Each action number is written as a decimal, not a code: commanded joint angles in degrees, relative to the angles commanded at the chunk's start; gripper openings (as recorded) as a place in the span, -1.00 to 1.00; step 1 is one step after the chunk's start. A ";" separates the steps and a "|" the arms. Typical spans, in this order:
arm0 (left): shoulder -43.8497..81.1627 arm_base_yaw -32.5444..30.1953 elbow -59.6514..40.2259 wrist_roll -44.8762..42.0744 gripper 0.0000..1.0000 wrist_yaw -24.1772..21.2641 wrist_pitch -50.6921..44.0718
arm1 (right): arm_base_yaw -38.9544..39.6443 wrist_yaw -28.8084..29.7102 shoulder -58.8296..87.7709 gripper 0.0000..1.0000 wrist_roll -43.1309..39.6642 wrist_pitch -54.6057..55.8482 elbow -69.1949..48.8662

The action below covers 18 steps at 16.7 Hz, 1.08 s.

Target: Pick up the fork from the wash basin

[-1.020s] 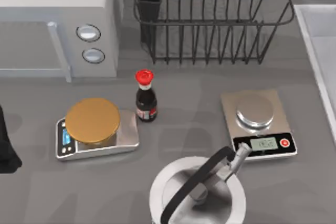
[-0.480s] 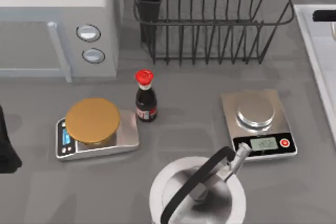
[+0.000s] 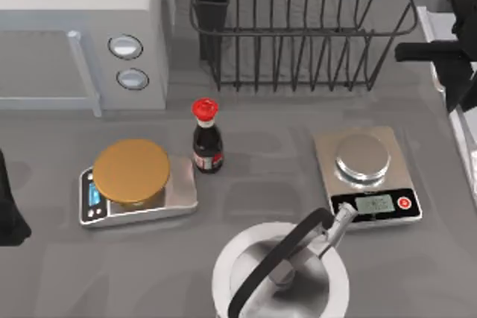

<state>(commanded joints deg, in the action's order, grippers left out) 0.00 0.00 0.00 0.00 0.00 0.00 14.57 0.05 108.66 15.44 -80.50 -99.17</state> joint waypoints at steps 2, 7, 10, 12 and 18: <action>0.00 0.00 0.00 0.00 1.00 0.00 0.00 | 0.00 0.00 0.00 -1.00 0.00 0.00 0.00; 0.00 0.00 0.00 0.00 1.00 0.00 0.00 | -0.17 -0.12 0.66 -1.00 0.05 4.19 3.59; 0.00 0.00 0.00 0.00 1.00 0.00 0.00 | -0.03 -0.07 1.56 -1.00 0.12 11.79 9.98; 0.00 0.00 0.00 0.00 1.00 0.00 0.00 | 0.06 -0.03 2.26 -1.00 0.17 17.38 14.62; 0.00 0.00 0.00 0.00 1.00 0.00 0.00 | 0.22 0.02 3.33 -1.00 0.27 24.08 20.75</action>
<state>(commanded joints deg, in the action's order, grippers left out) 0.00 0.00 0.00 0.00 0.00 0.00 14.80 0.07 111.99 15.71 -56.42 -78.42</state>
